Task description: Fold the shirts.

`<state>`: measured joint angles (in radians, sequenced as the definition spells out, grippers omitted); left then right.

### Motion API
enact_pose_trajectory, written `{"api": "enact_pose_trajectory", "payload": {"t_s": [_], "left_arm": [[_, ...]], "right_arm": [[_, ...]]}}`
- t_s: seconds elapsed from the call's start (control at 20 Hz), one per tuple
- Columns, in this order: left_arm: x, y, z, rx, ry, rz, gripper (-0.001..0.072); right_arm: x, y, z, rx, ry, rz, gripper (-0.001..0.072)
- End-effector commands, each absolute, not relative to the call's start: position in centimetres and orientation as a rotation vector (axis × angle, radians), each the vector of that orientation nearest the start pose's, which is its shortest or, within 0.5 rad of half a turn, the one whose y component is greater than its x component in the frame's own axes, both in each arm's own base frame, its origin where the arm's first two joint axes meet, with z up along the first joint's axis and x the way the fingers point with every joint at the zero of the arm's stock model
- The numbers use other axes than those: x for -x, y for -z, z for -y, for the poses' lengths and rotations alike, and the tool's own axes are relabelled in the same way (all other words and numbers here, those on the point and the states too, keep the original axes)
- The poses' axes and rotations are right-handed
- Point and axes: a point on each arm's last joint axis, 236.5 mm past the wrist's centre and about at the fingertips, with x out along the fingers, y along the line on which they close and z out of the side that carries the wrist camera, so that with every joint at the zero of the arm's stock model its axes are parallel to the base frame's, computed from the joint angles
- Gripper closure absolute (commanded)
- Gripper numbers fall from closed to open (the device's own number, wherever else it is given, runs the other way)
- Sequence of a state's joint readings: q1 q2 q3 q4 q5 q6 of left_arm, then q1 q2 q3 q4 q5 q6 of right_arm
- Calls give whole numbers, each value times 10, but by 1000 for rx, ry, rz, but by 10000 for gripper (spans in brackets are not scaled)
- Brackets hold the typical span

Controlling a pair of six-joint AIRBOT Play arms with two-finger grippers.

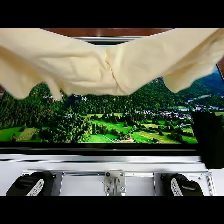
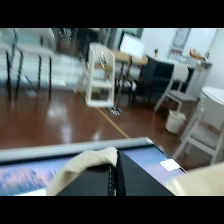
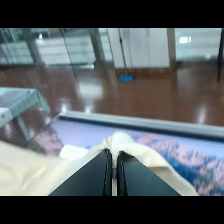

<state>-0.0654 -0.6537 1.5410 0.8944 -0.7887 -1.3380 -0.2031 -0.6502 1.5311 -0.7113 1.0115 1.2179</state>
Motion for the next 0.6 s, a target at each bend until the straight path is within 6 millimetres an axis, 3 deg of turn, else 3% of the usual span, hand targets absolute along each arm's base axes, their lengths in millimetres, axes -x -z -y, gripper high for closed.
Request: {"api": "enact_pose_trajectory", "payload": {"t_s": [0.0,0.1,0.2,0.35,0.45,0.55], "left_arm": [[-212,-537,96,122,442,261,671],[-214,-526,80,96,359,220,671],[-225,-497,61,54,263,102,671],[-241,-423,28,-49,123,-174,671],[-251,-370,13,-65,58,-348,671],[-266,-316,11,-29,39,-484,671]], "right_arm": [[-220,-512,-108,-103,-497,129,644],[-217,-507,-104,-62,-468,98,644],[-221,-485,-91,-6,-398,4,645],[-228,-435,-66,10,-291,-206,645],[-228,-388,-65,-56,-298,-428,645],[-230,-341,-71,-118,-340,-635,645]]}}
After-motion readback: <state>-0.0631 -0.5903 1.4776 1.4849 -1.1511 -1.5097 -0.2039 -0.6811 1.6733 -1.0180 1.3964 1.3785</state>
